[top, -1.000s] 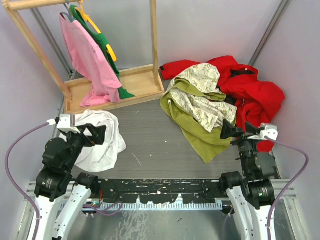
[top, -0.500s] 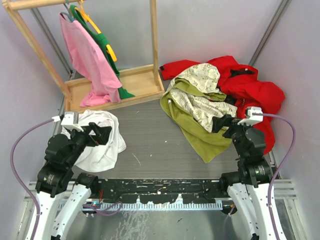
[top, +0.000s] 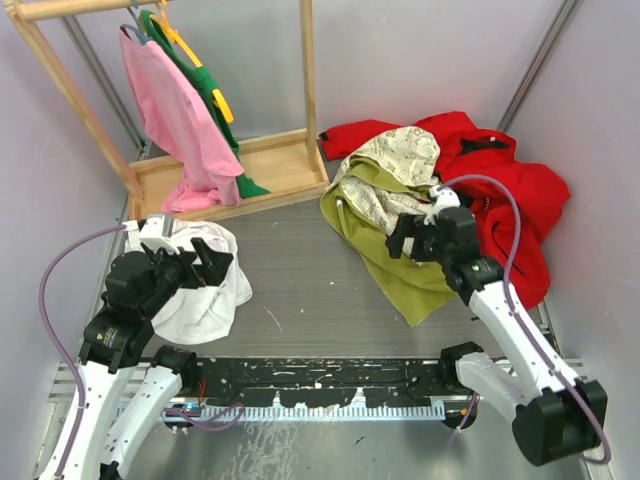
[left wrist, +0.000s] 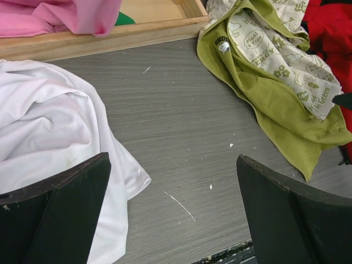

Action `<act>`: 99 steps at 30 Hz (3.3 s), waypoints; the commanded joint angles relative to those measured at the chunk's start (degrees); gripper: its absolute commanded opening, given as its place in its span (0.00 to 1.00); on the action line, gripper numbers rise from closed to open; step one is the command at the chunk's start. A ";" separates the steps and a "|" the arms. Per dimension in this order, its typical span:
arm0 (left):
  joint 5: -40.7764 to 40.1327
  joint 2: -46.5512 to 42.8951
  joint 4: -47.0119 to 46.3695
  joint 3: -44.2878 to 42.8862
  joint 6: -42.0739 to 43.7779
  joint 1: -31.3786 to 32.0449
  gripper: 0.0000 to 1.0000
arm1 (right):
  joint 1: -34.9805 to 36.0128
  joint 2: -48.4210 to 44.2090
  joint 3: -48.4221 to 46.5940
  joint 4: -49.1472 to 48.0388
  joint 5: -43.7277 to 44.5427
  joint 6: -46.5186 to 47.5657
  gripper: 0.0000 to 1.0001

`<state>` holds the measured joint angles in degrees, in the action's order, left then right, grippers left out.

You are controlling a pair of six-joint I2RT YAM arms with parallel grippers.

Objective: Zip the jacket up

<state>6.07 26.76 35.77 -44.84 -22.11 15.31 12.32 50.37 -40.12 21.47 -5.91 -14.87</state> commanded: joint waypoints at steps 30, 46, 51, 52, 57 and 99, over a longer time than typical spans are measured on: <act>3.16 -5.82 -0.95 0.71 0.24 0.31 0.98 | 9.03 57.72 -28.31 0.66 10.00 13.72 0.84; 9.86 -4.11 -2.94 1.10 0.18 0.28 0.98 | 9.52 43.20 -29.73 -5.76 -0.60 4.08 0.01; 15.29 -1.37 -5.93 0.97 -2.14 0.31 0.98 | 11.47 38.44 -28.91 -12.55 -3.76 -3.87 0.01; 15.37 -0.76 -6.48 1.21 -3.09 0.33 0.98 | 11.88 37.45 -28.34 -14.64 -4.61 -5.92 0.01; 17.50 1.15 -10.46 2.83 -7.46 0.35 0.98 | 13.92 34.22 -26.22 -22.44 -7.37 -14.46 0.01; -5.68 28.44 -24.12 8.09 -12.82 28.50 0.98 | 20.91 12.80 3.95 -12.62 5.17 -4.11 0.71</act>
<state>5.26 53.28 15.00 -32.56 -35.33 39.79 32.25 61.23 -37.23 11.92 -3.14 -18.85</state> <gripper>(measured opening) 0.983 0.713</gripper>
